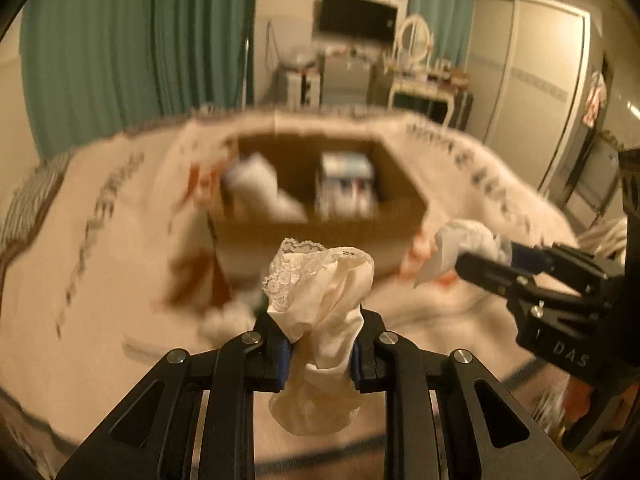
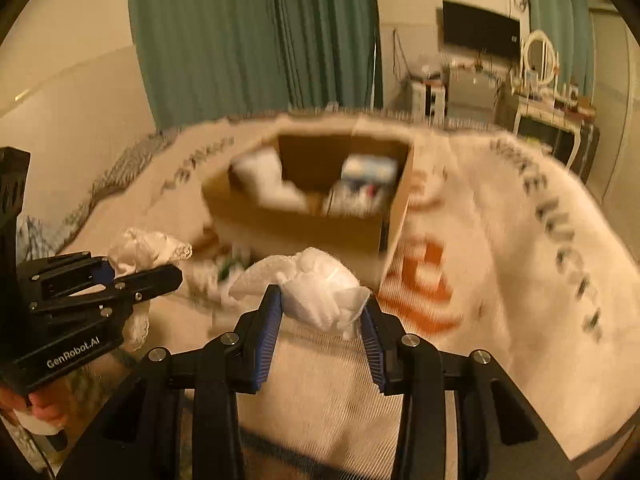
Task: Organize soft objects
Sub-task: 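Drop both held items into the box and open both grippers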
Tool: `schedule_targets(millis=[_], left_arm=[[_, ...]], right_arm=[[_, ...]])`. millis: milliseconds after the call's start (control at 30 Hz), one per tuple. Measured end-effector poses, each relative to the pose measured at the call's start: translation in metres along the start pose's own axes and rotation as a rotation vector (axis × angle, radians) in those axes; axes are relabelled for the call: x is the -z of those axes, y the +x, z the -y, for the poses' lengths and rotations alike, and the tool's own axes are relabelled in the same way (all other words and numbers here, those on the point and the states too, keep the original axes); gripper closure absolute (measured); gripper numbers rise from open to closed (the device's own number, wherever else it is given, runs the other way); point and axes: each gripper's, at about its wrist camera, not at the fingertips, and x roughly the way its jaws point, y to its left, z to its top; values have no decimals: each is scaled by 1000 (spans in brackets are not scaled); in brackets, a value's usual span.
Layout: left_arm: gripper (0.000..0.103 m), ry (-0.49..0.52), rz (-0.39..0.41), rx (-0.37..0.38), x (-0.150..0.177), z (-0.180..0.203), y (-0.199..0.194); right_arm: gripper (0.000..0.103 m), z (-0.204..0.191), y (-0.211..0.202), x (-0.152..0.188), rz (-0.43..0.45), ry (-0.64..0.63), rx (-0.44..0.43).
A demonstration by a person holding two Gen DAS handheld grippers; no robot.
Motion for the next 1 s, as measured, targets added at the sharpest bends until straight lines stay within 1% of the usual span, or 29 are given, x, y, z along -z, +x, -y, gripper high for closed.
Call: schedule_targets(millis=[100,167,200,233,267,300,400,433,533,633,667,767,800,833,867,900,933,967,1000], left_arm=[[82,23,73,-5,-38,-2,2],[82,35,100,-1,-59,-4,8],[82,41,107,2,-70,-5,16],[82,60,107,24,-80,-6,25],[81,69,108,28,-85,-7,32],[81,75,107,10,-93,-9,45],[81,106,77,-8,-107,-12,82],[81,121,73,-9,-110,-14,94],[81,147,52,5,-112,-13,113],[81,144,17,3,-114,-21,139],[79,140,11,0,-116,-23,143],[77,138,-6,-11,-116,-26,154],[74,145,-11,-28,-116,-26,156],[68,153,-11,-46,-115,-25,158],[51,159,-3,-58,-114,-24,159],[36,160,6,-61,-113,-24,158],[31,154,24,-75,-113,-26,155],[25,148,35,-78,-113,-27,154],[22,140,44,-76,-114,-29,151]], right_arm=[[65,1,-6,-41,65,-20,7],[65,2,-5,-60,95,-38,18],[65,3,-1,-74,108,-47,27],[65,4,4,-84,113,-50,37],[65,5,9,-92,119,-53,42],[65,7,15,-101,122,-54,41],[65,16,46,-123,108,-32,36],[65,17,55,-125,102,-31,37],[65,23,86,-128,68,-29,33],[65,30,113,-124,30,-14,15],[65,31,121,-122,20,-11,11],[64,35,137,-117,-2,-2,14],[64,36,139,-116,-3,-1,19],[63,37,141,-115,-3,0,20],[62,38,143,-114,-3,3,15],[56,39,143,-113,-1,6,11],[51,40,141,-113,4,9,10],[45,42,139,-113,13,13,17],[35,43,137,-113,21,16,21]])
